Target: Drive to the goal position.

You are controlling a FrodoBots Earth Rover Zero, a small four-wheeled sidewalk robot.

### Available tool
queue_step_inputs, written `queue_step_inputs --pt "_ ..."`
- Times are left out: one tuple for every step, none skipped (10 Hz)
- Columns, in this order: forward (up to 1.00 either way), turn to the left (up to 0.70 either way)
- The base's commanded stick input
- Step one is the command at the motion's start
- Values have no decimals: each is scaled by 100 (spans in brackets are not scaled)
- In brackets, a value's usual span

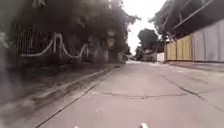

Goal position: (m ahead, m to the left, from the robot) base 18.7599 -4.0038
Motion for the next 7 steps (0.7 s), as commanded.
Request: queue_step_inputs --pt "70 -22" --pt "70 -29" --pt "70 -20" --pt "70 -4" --pt "70 0" --pt "70 0" --pt "70 0"
